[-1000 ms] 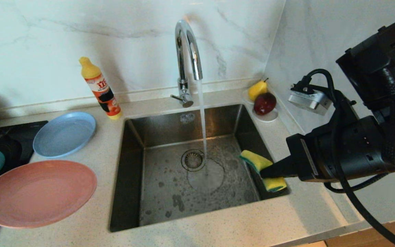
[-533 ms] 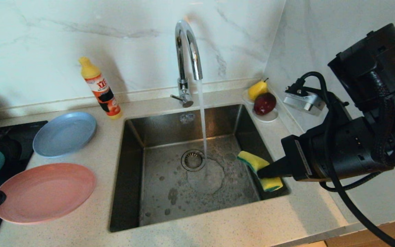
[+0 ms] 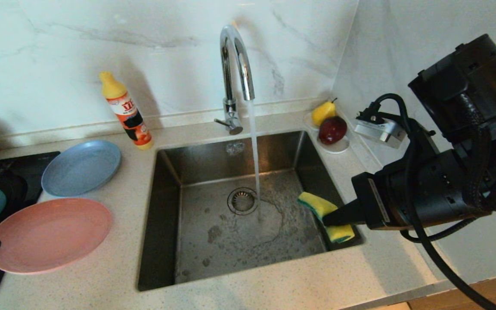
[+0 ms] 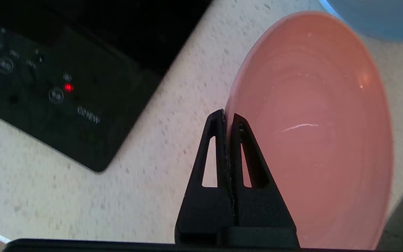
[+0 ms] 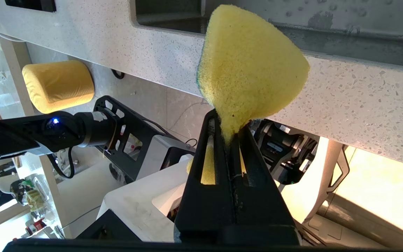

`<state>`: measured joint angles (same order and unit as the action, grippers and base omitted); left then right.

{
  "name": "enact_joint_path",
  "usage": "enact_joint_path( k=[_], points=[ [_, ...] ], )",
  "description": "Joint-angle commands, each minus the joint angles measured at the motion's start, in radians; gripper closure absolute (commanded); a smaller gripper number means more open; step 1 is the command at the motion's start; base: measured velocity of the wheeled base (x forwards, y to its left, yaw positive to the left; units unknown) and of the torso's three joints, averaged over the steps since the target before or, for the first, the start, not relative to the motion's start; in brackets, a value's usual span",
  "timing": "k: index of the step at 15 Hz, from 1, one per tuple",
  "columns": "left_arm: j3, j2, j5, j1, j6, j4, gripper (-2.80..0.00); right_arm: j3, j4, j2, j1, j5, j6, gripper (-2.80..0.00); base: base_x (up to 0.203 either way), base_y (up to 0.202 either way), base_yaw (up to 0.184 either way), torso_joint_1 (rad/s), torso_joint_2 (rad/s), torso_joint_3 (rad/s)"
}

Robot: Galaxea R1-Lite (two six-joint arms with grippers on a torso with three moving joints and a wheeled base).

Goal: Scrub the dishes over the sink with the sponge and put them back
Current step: Place the plate on the table

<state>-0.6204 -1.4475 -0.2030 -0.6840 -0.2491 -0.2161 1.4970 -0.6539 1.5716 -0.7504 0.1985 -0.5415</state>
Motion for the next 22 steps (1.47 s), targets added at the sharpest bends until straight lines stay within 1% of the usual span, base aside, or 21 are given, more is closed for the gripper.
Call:
enact_joint_path(
  k=[1,4,8,11,13,17,20,21,22],
  points=[
    [0.010,-0.047,-0.001,-0.003,-0.001,-0.042,0.00,0.000,-0.003,0.002,0.000,0.001,-0.003,0.00,0.000,0.000,0.000,0.000,0.00,0.000],
    [0.011,-0.079,-0.001,-0.011,0.011,-0.048,0.00,0.000,-0.004,-0.005,0.000,0.001,-0.003,0.00,0.000,0.000,0.000,0.000,0.00,0.000],
    [0.001,-0.072,-0.006,-0.015,0.002,-0.048,0.00,0.000,-0.006,-0.008,0.000,0.002,-0.003,0.00,0.000,0.000,0.000,0.000,0.00,0.000],
    [-0.007,-0.021,-0.053,-0.024,0.003,-0.048,0.00,-0.001,-0.004,-0.009,-0.001,0.002,-0.003,0.00,0.000,0.000,0.000,0.000,0.00,0.000],
    [-0.028,-0.022,-0.055,-0.026,-0.002,-0.031,0.00,-0.001,-0.007,-0.012,-0.001,0.002,-0.003,0.00,0.000,0.000,0.000,0.000,0.00,0.000],
    [-0.001,-0.040,-0.049,-0.026,0.012,-0.043,0.00,-0.023,-0.007,-0.027,0.000,0.002,-0.003,0.00,0.000,0.000,0.000,0.000,0.00,0.000],
    [0.012,-0.093,-0.047,-0.032,0.034,-0.048,0.00,-0.021,-0.004,-0.022,0.000,0.002,-0.003,0.00,0.000,0.000,0.000,0.000,0.00,0.000],
    [0.010,-0.102,-0.047,-0.042,0.037,-0.048,-2.80,-0.021,-0.004,-0.019,-0.001,0.002,-0.003,0.00,0.000,0.000,0.000,0.000,0.00,0.000],
    [0.005,-0.111,-0.046,-0.049,0.046,-0.049,-2.80,-0.023,-0.004,-0.018,-0.001,0.001,-0.003,0.00,0.000,0.000,0.000,0.000,0.00,0.000]
  ],
)
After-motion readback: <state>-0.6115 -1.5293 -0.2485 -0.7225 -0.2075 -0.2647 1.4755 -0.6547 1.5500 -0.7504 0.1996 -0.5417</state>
